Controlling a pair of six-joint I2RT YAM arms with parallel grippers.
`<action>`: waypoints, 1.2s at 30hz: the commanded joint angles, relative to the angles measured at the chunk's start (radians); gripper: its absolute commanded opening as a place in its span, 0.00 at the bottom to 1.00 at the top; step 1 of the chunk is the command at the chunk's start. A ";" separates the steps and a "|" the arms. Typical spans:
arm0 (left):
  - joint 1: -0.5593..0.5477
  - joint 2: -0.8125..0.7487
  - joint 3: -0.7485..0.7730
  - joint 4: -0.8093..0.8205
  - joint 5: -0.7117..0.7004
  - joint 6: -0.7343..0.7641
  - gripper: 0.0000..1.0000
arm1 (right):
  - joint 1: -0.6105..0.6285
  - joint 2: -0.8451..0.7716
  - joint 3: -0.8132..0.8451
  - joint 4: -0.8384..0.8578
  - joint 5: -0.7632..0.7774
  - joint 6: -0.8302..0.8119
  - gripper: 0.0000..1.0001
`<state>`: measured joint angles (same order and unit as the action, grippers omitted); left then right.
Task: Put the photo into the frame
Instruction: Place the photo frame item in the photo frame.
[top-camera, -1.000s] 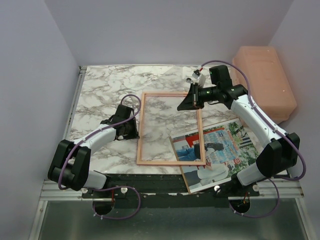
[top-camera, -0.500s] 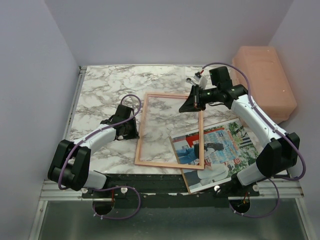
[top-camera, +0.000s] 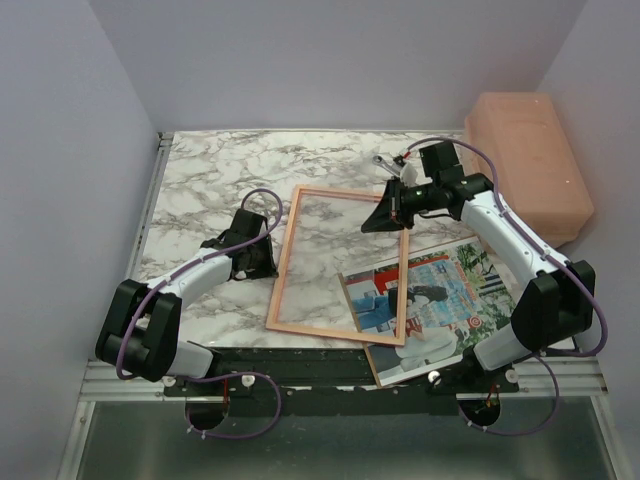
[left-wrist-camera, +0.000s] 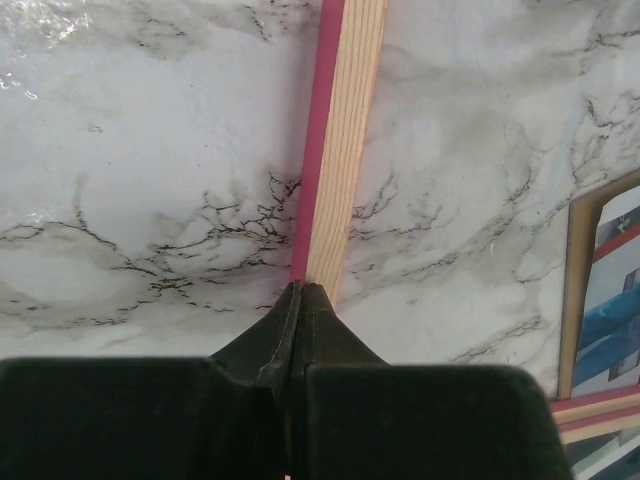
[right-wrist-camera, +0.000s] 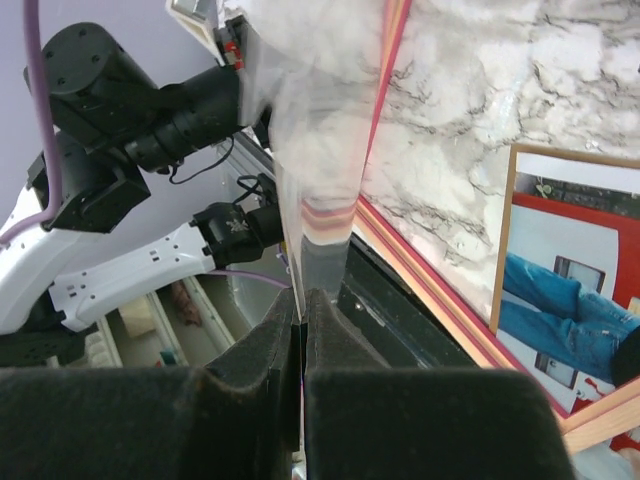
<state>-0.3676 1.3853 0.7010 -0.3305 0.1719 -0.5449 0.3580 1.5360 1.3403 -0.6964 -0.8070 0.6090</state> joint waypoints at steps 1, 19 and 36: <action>-0.007 0.027 -0.005 -0.035 -0.018 0.013 0.00 | 0.002 -0.019 -0.054 -0.028 -0.035 0.032 0.00; -0.007 0.031 0.000 -0.038 -0.022 0.013 0.00 | -0.017 -0.019 -0.107 -0.020 -0.076 0.031 0.00; -0.008 0.034 0.003 -0.038 -0.023 0.013 0.00 | -0.031 0.036 -0.172 -0.096 0.002 -0.077 0.00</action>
<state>-0.3679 1.3891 0.7071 -0.3386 0.1684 -0.5426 0.3119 1.5269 1.1877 -0.7052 -0.8234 0.5732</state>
